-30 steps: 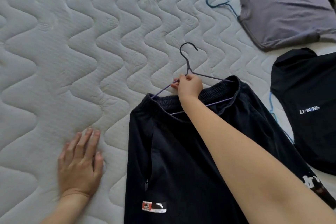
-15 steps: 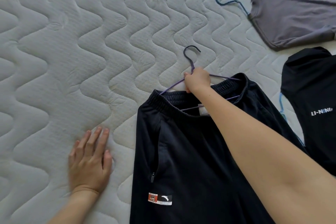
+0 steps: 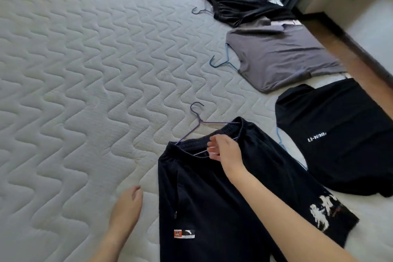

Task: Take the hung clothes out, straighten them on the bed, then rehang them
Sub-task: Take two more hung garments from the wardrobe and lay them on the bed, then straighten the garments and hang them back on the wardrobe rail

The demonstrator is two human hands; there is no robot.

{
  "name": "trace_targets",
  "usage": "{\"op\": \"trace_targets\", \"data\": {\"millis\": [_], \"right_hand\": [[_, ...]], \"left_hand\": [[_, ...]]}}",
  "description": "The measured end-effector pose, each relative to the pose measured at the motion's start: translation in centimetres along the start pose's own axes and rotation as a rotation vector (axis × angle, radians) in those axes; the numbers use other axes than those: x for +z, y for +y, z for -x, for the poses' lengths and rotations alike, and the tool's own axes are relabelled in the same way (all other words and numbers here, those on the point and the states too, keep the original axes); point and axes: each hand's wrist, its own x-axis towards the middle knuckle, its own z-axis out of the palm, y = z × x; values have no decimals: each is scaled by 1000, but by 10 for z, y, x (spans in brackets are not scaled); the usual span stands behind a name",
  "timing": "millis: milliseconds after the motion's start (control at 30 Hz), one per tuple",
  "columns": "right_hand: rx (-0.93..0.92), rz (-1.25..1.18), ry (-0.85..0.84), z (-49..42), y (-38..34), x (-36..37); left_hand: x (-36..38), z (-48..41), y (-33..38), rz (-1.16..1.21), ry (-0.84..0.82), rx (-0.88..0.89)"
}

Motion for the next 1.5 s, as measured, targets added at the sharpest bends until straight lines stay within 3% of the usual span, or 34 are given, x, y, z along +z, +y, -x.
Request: {"op": "trace_targets", "data": {"millis": [100,267,467,600,700,733,767,800,867,1000,1133,1300,1500], "right_hand": [[17,-72,-6,82,-18,-63],[-2,-97,70,224,-31,-155],[38,-208,189,343,-4,-237],[1,-310,359,419,19,-245],[-71,-337,482,471,45,-235],[-72,-361,505,482,55,-234],[-61,-376,532,494,65,-234],[-52,-386,561,505,73,-236],[-53,-399,620,525,86,-243],[-60,-488,760,551,107,-269],[-35,-582,867,566,133,-308],[48,-716,963,578,168,-378],[84,-768,1020,565,179,-467]], "left_hand": [[-40,60,59,284,-72,-25],[-104,183,122,392,-89,106],[-124,288,97,505,-240,39],[-131,320,66,579,-462,-144],[-135,334,45,356,-688,-79],[-131,340,40,233,-702,26],[-126,353,48,150,-599,97],[-117,361,51,153,-497,153],[-103,377,71,235,-454,229],[-75,390,136,271,-546,376],[-24,414,198,148,-669,531],[57,454,269,100,-778,600],[123,482,306,13,-828,593]]}}
